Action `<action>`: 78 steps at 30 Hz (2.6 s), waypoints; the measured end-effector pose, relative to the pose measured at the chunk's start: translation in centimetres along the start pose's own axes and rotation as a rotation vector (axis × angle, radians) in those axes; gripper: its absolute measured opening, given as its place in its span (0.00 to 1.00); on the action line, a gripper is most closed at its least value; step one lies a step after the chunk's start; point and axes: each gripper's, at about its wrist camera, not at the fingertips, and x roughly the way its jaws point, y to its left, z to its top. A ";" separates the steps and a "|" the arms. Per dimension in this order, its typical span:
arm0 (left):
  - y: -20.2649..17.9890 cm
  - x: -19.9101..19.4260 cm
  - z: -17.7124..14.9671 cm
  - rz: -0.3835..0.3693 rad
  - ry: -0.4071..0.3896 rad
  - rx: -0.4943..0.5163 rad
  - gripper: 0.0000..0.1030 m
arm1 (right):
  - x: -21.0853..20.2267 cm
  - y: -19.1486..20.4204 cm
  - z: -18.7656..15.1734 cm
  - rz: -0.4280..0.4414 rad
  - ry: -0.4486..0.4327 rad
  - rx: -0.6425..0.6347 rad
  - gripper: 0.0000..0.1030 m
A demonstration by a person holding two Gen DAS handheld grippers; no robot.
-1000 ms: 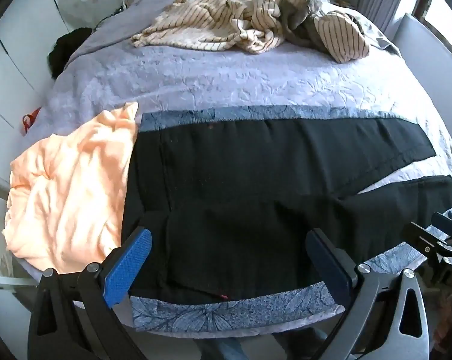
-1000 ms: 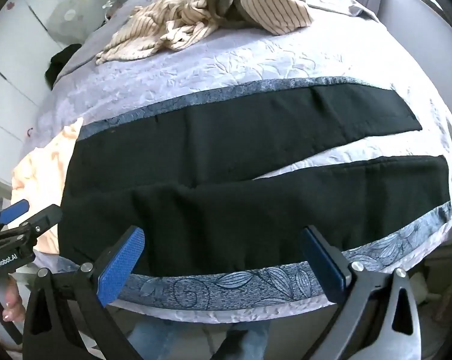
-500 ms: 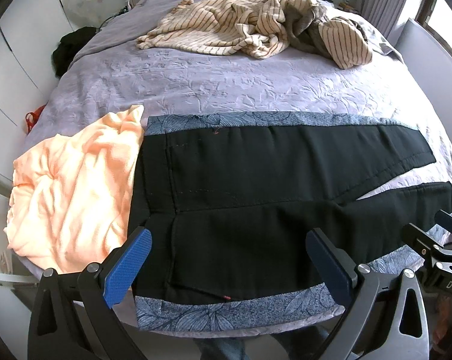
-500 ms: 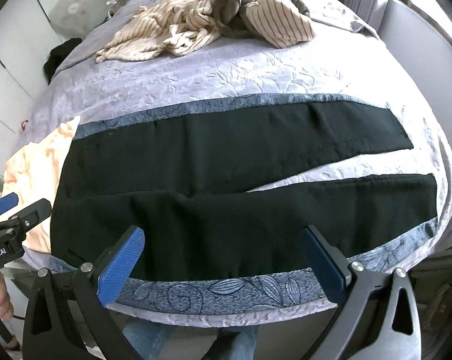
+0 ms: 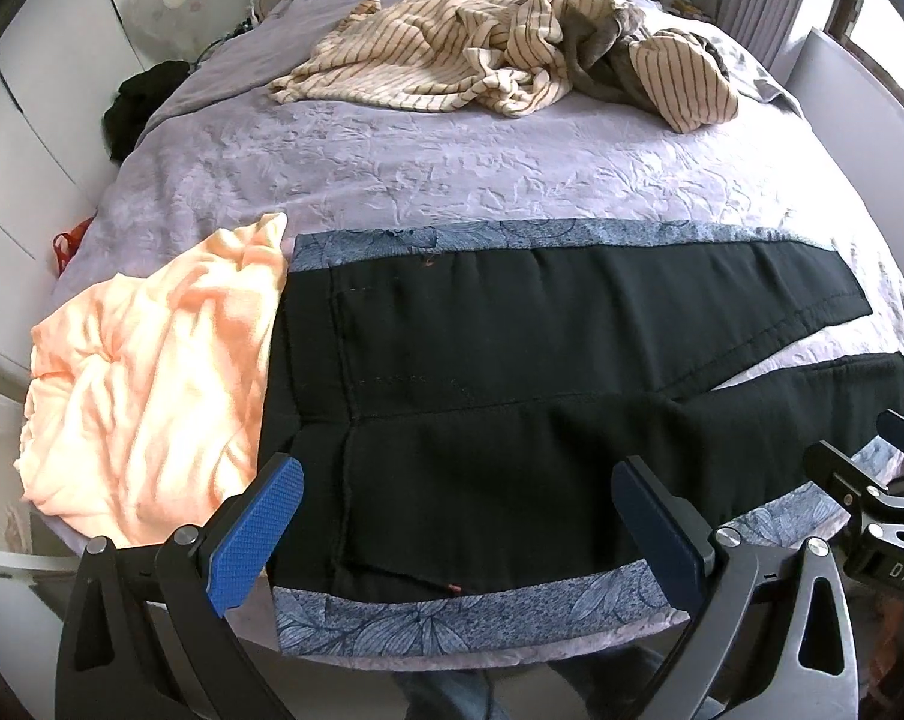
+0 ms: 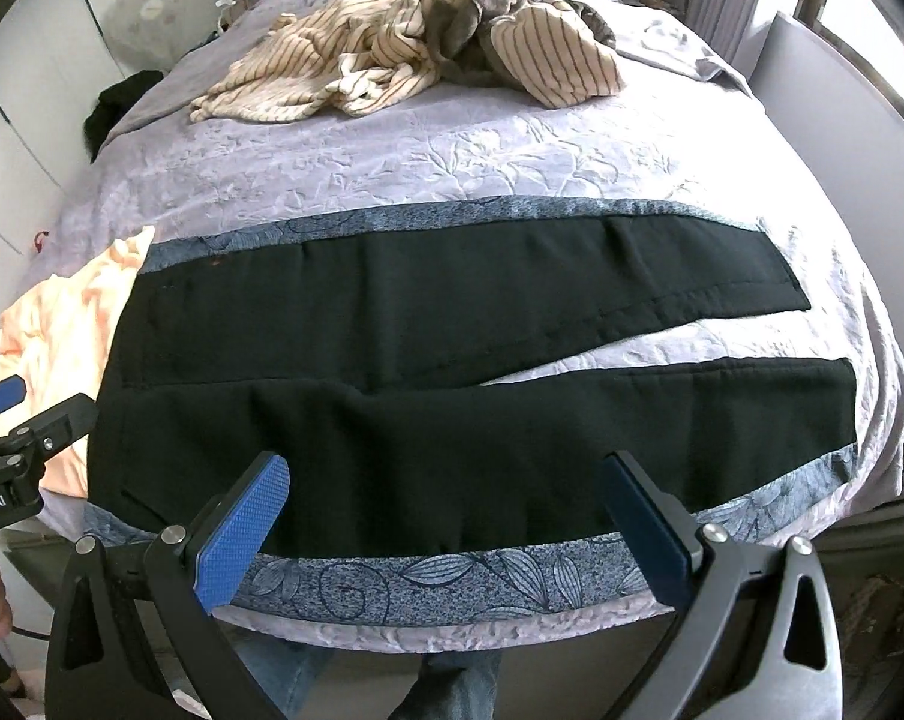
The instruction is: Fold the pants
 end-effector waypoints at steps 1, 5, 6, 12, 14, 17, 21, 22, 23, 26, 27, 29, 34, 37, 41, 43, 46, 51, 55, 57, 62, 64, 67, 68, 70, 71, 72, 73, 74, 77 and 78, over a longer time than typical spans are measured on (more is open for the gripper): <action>-0.5 0.0 -0.2 -0.001 -0.001 -0.001 1.00 | 0.0 0.0 0.0 0.001 0.000 0.001 1.00; -0.4 -0.1 -0.3 0.002 -0.001 -0.001 1.00 | -0.1 0.0 0.0 0.003 -0.001 0.000 1.00; -0.4 -0.1 -0.3 0.003 -0.001 0.002 1.00 | -0.1 0.0 0.0 0.002 -0.002 0.000 1.00; -0.3 -0.5 -0.2 0.009 -0.011 0.007 1.00 | -0.4 0.3 0.0 -0.004 -0.011 -0.003 1.00; -0.3 -0.5 -0.1 0.012 -0.011 0.005 1.00 | -0.5 0.4 0.0 -0.005 -0.015 -0.003 1.00; -0.3 -0.5 -0.1 0.014 -0.011 0.005 1.00 | -0.5 0.5 0.2 -0.007 -0.017 -0.007 1.00; -0.3 -0.5 0.0 0.017 -0.016 0.002 1.00 | -0.5 0.6 0.2 -0.005 -0.020 -0.008 1.00; -0.3 -0.5 0.1 0.018 -0.017 0.001 1.00 | -0.5 0.6 0.3 -0.004 -0.022 -0.010 1.00; -0.3 -0.5 0.1 0.018 -0.018 0.001 1.00 | -0.5 0.6 0.4 -0.003 -0.022 -0.010 1.00; -0.4 -0.5 0.2 0.022 -0.020 -0.002 1.00 | -0.5 0.5 0.7 -0.004 -0.025 -0.013 1.00; -0.4 -0.6 0.2 0.023 -0.021 -0.003 1.00 | -0.4 0.4 0.8 -0.005 -0.026 -0.014 1.00; -0.4 -0.6 0.2 0.025 -0.022 -0.006 1.00 | -0.4 0.4 0.9 -0.005 -0.029 -0.016 1.00; -0.5 -0.5 0.4 0.030 -0.020 -0.013 1.00 | -0.3 0.4 1.1 -0.001 -0.028 -0.022 1.00; -0.5 -0.4 0.5 0.035 -0.018 -0.018 1.00 | -0.2 0.4 1.2 0.004 -0.028 -0.026 1.00; -0.9 -0.2 0.4 0.041 -0.010 -0.022 1.00 | 0.2 0.2 1.1 0.017 -0.024 -0.032 1.00; -1.3 -0.2 0.4 0.048 -0.008 -0.029 1.00 | 0.4 0.0 1.0 0.021 -0.021 -0.037 1.00; -2.0 -0.3 0.2 0.056 -0.007 -0.032 1.00 | 0.5 -0.7 1.1 0.030 -0.021 -0.045 1.00; -3.6 -0.7 -0.2 0.074 -0.006 -0.044 1.00 | 0.7 -2.3 1.1 0.048 -0.018 -0.048 1.00; -4.8 -1.0 -0.8 0.086 -0.003 -0.067 1.00 | 0.8 -3.6 0.9 0.070 -0.010 -0.068 1.00; -5.6 -1.0 -1.5 0.092 0.005 -0.081 1.00 | 0.8 -4.2 0.7 0.077 -0.007 -0.084 1.00; -7.2 -1.2 -3.3 0.110 0.025 -0.123 1.00 | 1.3 -6.2 0.0 0.102 0.019 -0.119 1.00; -7.5 -1.3 -4.0 0.122 0.037 -0.135 1.00 | 1.5 -6.8 -0.3 0.110 0.031 -0.125 1.00; -7.3 -1.5 -4.7 0.137 0.053 -0.158 1.00 | 2.1 -7.4 -0.7 0.128 0.061 -0.129 1.00; -7.2 -1.6 -4.9 0.146 0.057 -0.164 1.00 | 2.3 -7.3 -0.8 0.133 0.073 -0.131 1.00; -6.8 -1.8 -5.2 0.152 0.065 -0.169 1.00 | 2.5 -7.1 -0.9 0.145 0.090 -0.135 1.00; -6.6 -1.9 -5.3 0.152 0.067 -0.171 1.00 | 2.5 -6.9 -1.0 0.149 0.095 -0.140 1.00; -6.4 -2.0 -5.3 0.154 0.066 -0.173 1.00 | 2.6 -6.7 -1.0 0.151 0.098 -0.145 1.00; -6.2 -2.0 -5.4 0.155 0.064 -0.174 1.00 | 2.6 -6.3 -0.9 0.153 0.100 -0.153 1.00; -6.0 -2.0 -5.3 0.154 0.061 -0.176 1.00 | 2.6 -5.9 -0.9 0.155 0.100 -0.159 1.00; -5.2 -1.5 -5.0 0.135 0.049 -0.178 1.00 | 2.6 -4.8 -0.6 0.148 0.093 -0.175 1.00; -5.0 -1.2 -5.0 0.126 0.050 -0.171 1.00 | 2.5 -4.6 -0.5 0.143 0.087 -0.178 1.00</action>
